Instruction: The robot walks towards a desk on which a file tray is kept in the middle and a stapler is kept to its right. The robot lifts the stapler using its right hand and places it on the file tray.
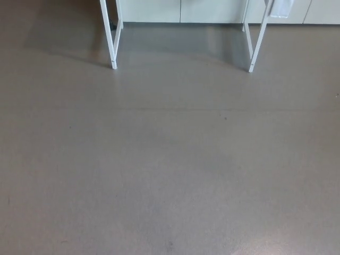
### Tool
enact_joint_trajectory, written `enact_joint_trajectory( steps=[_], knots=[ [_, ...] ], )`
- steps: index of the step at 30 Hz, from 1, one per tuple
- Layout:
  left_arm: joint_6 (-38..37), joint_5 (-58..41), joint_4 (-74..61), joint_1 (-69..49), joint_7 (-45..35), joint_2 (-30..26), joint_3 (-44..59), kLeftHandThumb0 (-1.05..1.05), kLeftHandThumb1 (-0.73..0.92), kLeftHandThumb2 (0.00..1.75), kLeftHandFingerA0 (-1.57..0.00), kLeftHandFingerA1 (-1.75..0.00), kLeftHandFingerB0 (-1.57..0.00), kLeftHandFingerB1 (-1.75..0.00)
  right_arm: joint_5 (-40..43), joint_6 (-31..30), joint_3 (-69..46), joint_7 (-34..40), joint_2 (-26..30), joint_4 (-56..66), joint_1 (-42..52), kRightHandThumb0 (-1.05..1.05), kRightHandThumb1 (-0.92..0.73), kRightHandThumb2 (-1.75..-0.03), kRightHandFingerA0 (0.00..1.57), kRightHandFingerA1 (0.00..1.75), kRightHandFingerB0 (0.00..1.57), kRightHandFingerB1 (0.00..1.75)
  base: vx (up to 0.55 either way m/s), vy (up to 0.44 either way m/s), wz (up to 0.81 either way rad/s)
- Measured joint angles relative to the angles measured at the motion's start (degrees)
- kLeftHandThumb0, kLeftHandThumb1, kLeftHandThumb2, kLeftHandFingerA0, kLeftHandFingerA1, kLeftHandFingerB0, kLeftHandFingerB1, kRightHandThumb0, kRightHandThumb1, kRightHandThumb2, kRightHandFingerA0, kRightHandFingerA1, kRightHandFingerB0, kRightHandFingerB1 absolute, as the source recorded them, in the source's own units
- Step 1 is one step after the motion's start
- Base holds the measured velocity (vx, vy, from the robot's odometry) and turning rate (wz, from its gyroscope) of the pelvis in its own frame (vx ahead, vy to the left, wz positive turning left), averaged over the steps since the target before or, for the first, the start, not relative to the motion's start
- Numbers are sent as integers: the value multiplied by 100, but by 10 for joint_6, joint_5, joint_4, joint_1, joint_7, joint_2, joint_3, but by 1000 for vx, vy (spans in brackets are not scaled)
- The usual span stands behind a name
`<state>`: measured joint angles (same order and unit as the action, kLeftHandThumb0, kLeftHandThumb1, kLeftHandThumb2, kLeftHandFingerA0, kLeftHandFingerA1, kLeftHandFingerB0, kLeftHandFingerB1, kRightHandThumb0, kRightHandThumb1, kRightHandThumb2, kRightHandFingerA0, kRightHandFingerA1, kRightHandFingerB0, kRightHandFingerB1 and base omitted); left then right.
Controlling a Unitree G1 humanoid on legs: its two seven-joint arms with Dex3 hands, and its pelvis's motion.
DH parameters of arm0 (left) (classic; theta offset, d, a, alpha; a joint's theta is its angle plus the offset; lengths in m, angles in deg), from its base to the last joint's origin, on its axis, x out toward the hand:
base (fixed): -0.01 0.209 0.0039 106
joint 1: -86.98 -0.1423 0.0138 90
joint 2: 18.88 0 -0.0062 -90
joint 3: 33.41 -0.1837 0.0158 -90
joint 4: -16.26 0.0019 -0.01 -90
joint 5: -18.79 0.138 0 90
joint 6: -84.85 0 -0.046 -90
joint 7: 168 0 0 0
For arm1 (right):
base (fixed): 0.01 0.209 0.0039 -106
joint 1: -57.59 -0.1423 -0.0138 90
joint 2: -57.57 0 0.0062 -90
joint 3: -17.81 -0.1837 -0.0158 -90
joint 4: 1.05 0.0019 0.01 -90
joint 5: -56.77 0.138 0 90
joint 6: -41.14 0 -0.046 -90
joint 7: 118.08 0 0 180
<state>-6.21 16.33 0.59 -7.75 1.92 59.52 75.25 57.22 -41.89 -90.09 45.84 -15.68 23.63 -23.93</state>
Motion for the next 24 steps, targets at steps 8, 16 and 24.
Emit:
enact_joint_trajectory(
  steps=[8, 16, 24],
  knots=[
    [-24, -6, 8, -2, -17, 0, 9, -105, 46, 113, -25, -92, -1, -79, -1, 33, 23, -15, 14, -7, 3, -65, -45, -74, 23, 49, 8, 35, 0, 0, 0],
    [-41, -19, 8, -6, -33, 0, 38, -103, 54, 117, -17, -90, 0, -63, -6, 49, 47, -18, 19, -20, -2, -32, -33, -89, 6, 50, 0, 49, 0, 0, 0],
    [-50, -32, 7, -6, -46, 2, 53, -105, 53, 118, -13, -88, 0, -62, 1, 58, 32, -10, 16, -17, -5, -38, -47, -56, 18, 45, 8, 22, 0, 0, 0]
  ],
)
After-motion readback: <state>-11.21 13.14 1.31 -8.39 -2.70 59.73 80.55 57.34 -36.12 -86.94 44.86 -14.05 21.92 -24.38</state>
